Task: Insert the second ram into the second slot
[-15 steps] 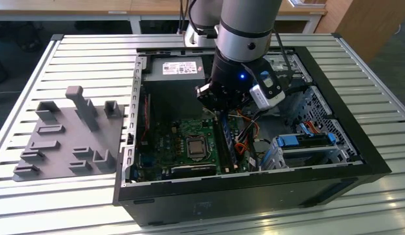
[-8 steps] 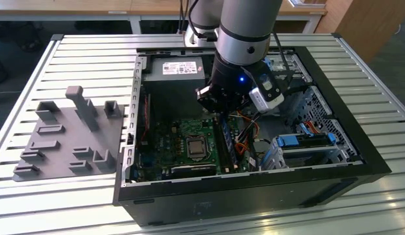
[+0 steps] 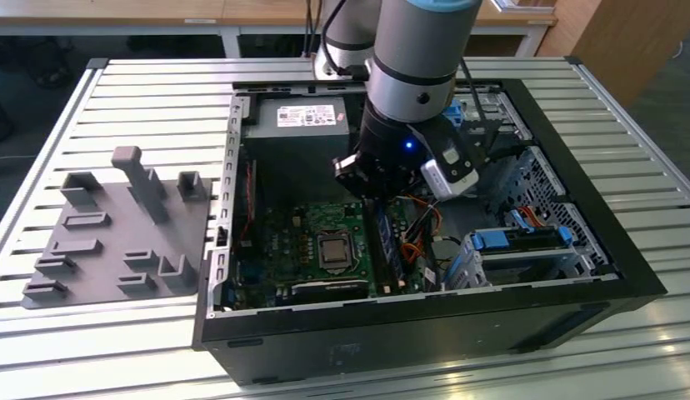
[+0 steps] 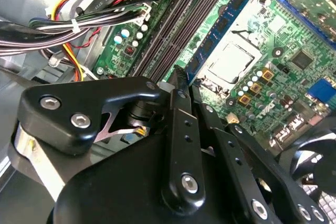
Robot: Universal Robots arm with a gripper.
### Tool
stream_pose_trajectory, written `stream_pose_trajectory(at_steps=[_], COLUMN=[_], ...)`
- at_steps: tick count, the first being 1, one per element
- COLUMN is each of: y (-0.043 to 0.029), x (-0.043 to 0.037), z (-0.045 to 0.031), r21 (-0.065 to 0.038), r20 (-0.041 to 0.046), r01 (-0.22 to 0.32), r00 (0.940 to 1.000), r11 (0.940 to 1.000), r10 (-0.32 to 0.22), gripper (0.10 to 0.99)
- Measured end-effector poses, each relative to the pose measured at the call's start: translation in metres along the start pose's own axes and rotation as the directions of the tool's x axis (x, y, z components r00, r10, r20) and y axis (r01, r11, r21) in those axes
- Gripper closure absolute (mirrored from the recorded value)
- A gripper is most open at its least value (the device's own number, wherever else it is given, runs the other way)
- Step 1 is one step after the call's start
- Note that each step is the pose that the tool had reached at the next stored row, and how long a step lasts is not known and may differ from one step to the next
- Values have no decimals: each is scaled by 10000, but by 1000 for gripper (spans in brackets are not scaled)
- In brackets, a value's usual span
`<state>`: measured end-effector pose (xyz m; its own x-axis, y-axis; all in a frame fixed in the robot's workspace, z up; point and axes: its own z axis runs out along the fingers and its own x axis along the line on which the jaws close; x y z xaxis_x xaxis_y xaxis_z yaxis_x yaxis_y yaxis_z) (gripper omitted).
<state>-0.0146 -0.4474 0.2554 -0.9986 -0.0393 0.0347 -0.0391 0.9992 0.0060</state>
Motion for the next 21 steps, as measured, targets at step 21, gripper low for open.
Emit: stream_pose_trajectory(at_steps=[21], y=[-39], x=[-11], z=[241], r21=[-15], r20=[0], r01=[-473], r00=[9989], r11=[9989], r10=[473], gripper=[945])
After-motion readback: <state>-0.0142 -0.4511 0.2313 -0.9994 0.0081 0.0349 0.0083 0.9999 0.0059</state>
